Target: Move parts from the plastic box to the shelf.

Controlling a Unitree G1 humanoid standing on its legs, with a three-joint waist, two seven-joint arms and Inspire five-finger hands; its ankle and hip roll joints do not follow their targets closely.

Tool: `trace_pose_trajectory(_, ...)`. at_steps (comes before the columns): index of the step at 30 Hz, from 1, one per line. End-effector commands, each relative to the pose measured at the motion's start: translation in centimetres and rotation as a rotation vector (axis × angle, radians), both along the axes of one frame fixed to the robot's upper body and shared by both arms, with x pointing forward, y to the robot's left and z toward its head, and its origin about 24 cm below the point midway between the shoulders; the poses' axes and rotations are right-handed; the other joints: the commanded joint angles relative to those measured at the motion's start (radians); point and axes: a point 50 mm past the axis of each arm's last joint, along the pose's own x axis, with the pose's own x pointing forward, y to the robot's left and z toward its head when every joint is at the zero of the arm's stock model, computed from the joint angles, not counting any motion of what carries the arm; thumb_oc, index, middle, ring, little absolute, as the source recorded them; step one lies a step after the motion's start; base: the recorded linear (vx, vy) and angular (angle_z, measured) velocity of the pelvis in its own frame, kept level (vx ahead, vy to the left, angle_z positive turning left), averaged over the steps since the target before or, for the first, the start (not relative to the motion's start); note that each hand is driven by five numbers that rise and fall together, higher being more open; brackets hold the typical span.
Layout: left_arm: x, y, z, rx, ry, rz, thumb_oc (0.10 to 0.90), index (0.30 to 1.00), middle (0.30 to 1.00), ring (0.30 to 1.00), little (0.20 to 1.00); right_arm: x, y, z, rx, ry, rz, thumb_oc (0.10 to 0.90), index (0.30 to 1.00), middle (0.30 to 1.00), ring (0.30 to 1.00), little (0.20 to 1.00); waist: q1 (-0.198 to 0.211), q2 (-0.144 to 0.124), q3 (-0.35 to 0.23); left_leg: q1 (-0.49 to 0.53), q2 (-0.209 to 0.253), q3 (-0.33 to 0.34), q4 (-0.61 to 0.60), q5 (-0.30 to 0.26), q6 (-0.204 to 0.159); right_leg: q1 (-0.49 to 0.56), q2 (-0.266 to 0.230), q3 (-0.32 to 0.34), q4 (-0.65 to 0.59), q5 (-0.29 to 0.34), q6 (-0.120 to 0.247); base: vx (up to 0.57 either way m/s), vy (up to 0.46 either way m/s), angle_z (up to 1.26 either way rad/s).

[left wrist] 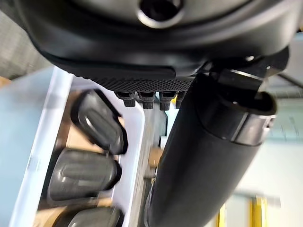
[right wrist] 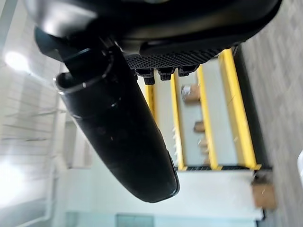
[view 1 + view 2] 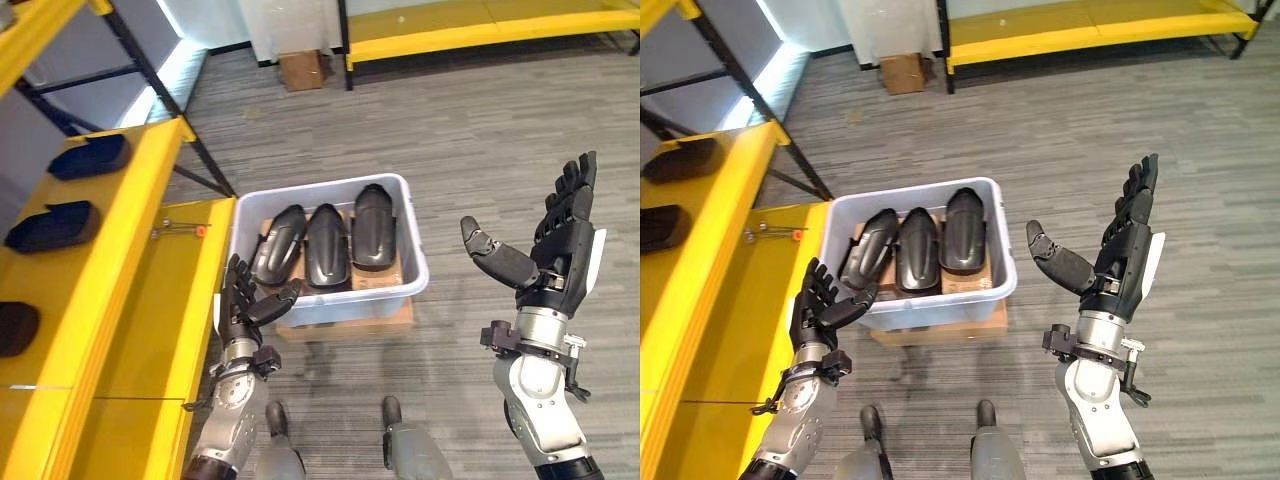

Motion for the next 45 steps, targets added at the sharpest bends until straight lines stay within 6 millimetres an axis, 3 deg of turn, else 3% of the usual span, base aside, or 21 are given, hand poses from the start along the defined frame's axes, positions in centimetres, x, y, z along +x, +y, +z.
trace_pose_trajectory(1, -0.4, 2.9, 4.7, 0.072, -0.274, 0.063, 0.9, 1.0, 1.0, 1.0, 1.0, -1.0, 0.6, 2.3, -0.053, -0.16, 0.083, 0.9, 1.0, 1.0, 1.0, 1.0, -0.024, 0.009, -0.148, -0.001, -0.007, 0.029, -0.019, 0.097, 0.02, 0.181, 0.027, -0.124, -0.038, -0.036, 0.102, 0.1, 0.237, -0.52)
trace_pose_trajectory(4, -0.4, 2.9, 4.4, 0.064, -0.261, 0.064, 0.9, 1.0, 1.0, 1.0, 1.0, -1.2, 0.2, 2.0, -0.052, -0.142, 0.075, 0.9, 1.0, 1.0, 1.0, 1.0, -0.036, 0.039, -0.155, 0.046, -0.015, 0.034, -0.033, 0.096, 0.009, 0.182, 0.033, -0.131, -0.027, -0.045, 0.113, 0.12, 0.228, -0.31)
trace_pose_trajectory(8, -0.2, 2.9, 4.6, 0.08, -0.265, 0.044, 0.9, 1.0, 1.0, 1.0, 1.0, -1.2, -0.2, 1.5, -0.036, -0.111, 0.064, 0.9, 1.0, 1.0, 1.0, 1.0, -0.037, 0.052, -0.172, 0.103, -0.049, 0.037, -0.048, 0.062, 0.012, 0.19, 0.026, -0.132, -0.055, -0.02, 0.133, 0.13, 0.195, -0.3)
trace_pose_trajectory(11, 0.0, 2.7, 5.3, 0.106, -0.279, -0.01, 0.9, 1.0, 1.0, 1.0, 1.0, -1.0, 0.5, 1.4, -0.025, -0.094, 0.059, 0.9, 1.0, 1.0, 1.0, 1.0, -0.017, 0.038, -0.2, 0.139, -0.089, 0.028, -0.064, 0.009, 0.027, 0.187, 0.017, -0.148, -0.121, 0.023, 0.16, 0.09, 0.083, 0.23)
trace_pose_trajectory(24, 0.2, 1.5, 6.3, 0.152, -0.308, -0.137, 0.9, 1.0, 1.0, 1.0, 1.0, -0.2, 1.3, 1.1, -0.031, -0.05, 0.036, 0.9, 1.0, 1.0, 1.0, 1.0, 0.024, -0.004, -0.21, 0.153, -0.104, 0.032, -0.064, -0.037, 0.043, 0.179, 0.01, -0.176, -0.201, 0.077, 0.191, 0.03, -0.011, 0.03)
trace_pose_trajectory(30, 0.1, 1.5, 6.7, 0.157, -0.329, -0.178, 0.9, 1.0, 1.0, 1.0, 1.0, 0.0, 1.5, 1.1, -0.106, -0.024, 0.106, 0.9, 1.0, 1.0, 1.0, 1.0, 0.031, -0.013, -0.203, 0.154, -0.101, 0.03, -0.059, -0.037, 0.041, 0.18, 0.01, -0.176, -0.191, 0.066, 0.188, 0.1, 0.06, 0.0)
trace_pose_trajectory(35, 0.2, 2.0, 6.8, 0.174, -0.337, -0.183, 0.9, 1.0, 1.0, 1.0, 1.0, 0.3, 1.8, 1.1, -0.174, -0.012, 0.168, 0.9, 1.0, 1.0, 1.0, 1.0, 0.043, -0.028, -0.198, 0.143, -0.127, 0.004, -0.007, -0.074, 0.062, 0.176, -0.005, -0.147, -0.145, 0.048, 0.192, 0.1, 0.17, 0.0)
trace_pose_trajectory(37, 0.5, 2.2, 6.4, 0.14, -0.32, -0.212, 0.9, 1.0, 1.0, 1.0, 1.0, 0.8, 1.4, 0.7, -0.097, 0.028, 0.167, 0.9, 1.0, 1.0, 1.0, 1.0, 0.051, -0.039, -0.197, 0.137, -0.144, 0.002, 0.022, -0.093, 0.087, 0.177, -0.029, -0.142, -0.101, 0.043, 0.209, 0.13, 0.334, 0.01)
trace_pose_trajectory(39, 0.7, 1.9, 6.3, 0.123, -0.321, -0.26, 0.9, 1.0, 1.0, 1.0, 1.0, 0.9, 1.6, 0.3, -0.065, 0.028, 0.148, 0.9, 1.0, 1.0, 1.0, 1.0, 0.057, -0.046, -0.194, 0.145, -0.167, 0.01, 0.02, -0.103, 0.118, 0.144, -0.071, -0.146, -0.006, 0.097, 0.224, 0.09, 0.279, -0.01)
trace_pose_trajectory(41, 0.5, 1.4, 6.3, 0.108, -0.328, -0.306, 0.9, 1.0, 1.0, 1.0, 1.0, 0.7, 1.7, 0.1, -0.058, 0.029, 0.142, 0.9, 1.0, 1.0, 1.0, 1.0, 0.043, -0.045, -0.182, 0.161, -0.181, 0.005, 0.005, -0.112, 0.147, 0.072, -0.06, -0.114, 0.11, 0.14, 0.23, 0.08, 0.141, -0.1)
trace_pose_trajectory(42, 0.1, 1.0, 6.4, 0.13, -0.337, -0.337, 0.9, 1.0, 1.0, 1.0, 1.0, 0.6, 1.6, 0.0, -0.056, 0.045, 0.151, 0.9, 1.0, 1.0, 1.0, 1.0, 0.022, -0.039, -0.171, 0.186, -0.183, 0.005, -0.02, -0.113, 0.15, 0.018, -0.036, -0.092, 0.101, 0.154, 0.228, 0.1, 0.095, -0.09)
trace_pose_trajectory(45, 0.0, 1.3, 6.7, 0.12, -0.349, -0.331, 0.9, 1.0, 1.0, 1.0, 1.0, 0.3, 1.4, 0.0, -0.055, 0.041, 0.159, 0.9, 1.0, 1.0, 1.0, 1.0, 0.006, -0.041, -0.16, 0.206, -0.179, -0.002, -0.046, -0.124, 0.142, -0.035, -0.031, -0.071, 0.016, 0.184, 0.239, 0.04, -0.088, -0.13)
